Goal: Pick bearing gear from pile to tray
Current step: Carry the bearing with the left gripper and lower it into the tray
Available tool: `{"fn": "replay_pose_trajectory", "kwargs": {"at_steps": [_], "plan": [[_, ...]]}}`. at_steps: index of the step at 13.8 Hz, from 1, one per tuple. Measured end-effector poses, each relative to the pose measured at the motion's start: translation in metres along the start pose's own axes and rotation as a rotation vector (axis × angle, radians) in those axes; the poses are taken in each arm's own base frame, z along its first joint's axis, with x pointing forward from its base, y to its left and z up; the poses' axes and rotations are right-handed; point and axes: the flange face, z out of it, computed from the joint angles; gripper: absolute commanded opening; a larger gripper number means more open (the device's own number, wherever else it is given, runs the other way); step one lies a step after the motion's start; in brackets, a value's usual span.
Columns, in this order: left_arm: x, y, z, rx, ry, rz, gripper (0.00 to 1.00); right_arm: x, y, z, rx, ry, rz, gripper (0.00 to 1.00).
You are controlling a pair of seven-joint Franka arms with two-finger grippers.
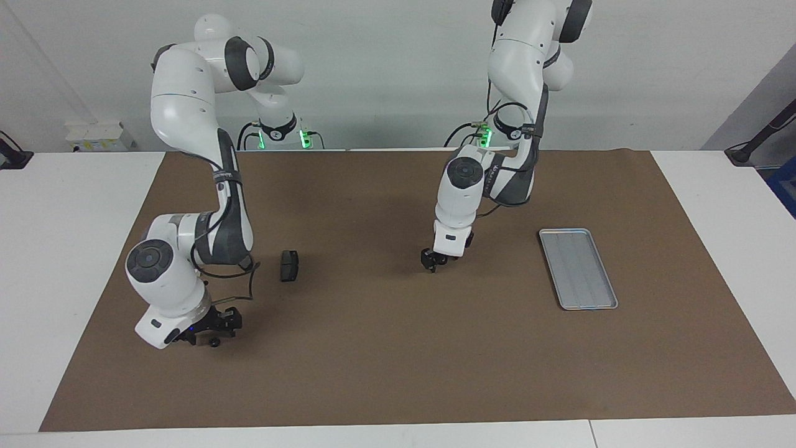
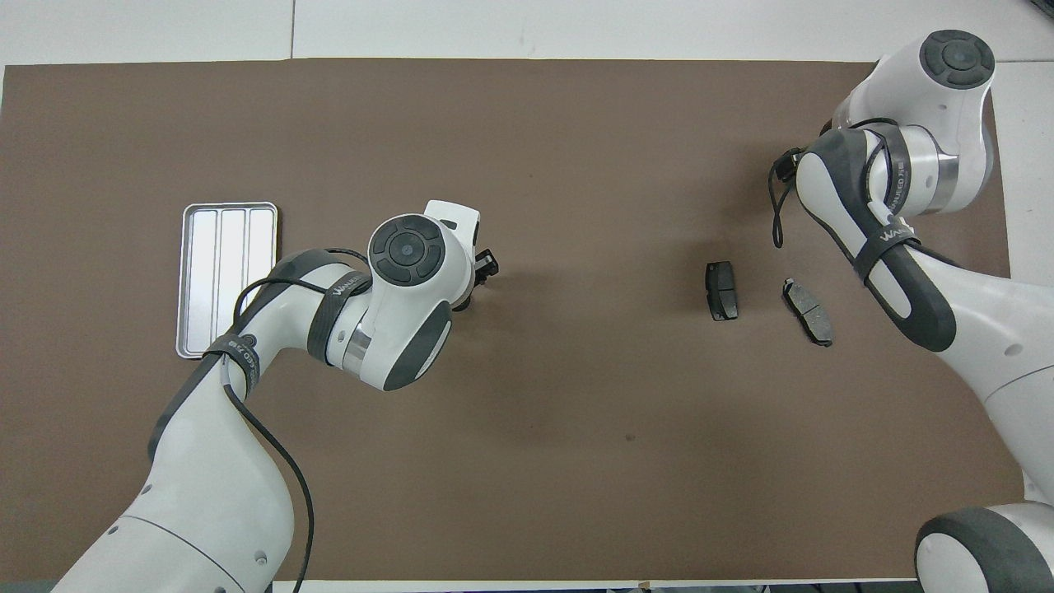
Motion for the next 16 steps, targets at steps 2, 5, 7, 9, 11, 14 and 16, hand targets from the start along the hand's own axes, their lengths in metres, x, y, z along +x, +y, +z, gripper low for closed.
{"fn": "replay_pose_trajectory", "kwargs": {"at_steps": [2,5,7,9,11,14,16], "plan": [[-0.002,0.001,0.000,0.000,0.000,-0.004,0.83,0.000,-0.001,0.002,0.002,-0.002,-0.001,0.80],[-0.007,0.002,0.002,0.001,-0.001,-0.006,0.76,0.000,-0.003,0.008,0.021,-0.003,-0.003,0.78],[-0.008,0.001,0.004,0.004,-0.003,-0.008,0.49,0.001,-0.001,0.007,0.025,0.009,-0.001,0.77],[-0.007,-0.001,0.000,0.002,0.000,-0.009,0.19,0.002,0.002,0.008,0.023,0.021,-0.008,0.75],[-0.007,-0.002,-0.002,0.000,0.002,-0.010,0.01,0.001,0.007,0.006,0.029,0.027,-0.025,0.71],[-0.002,-0.005,-0.003,0.002,0.005,-0.015,0.01,0.001,0.009,0.007,0.036,0.029,-0.027,0.61],[0.023,-0.023,-0.024,0.009,0.012,0.020,0.03,0.002,0.007,0.005,0.039,0.033,-0.030,0.54]]}}
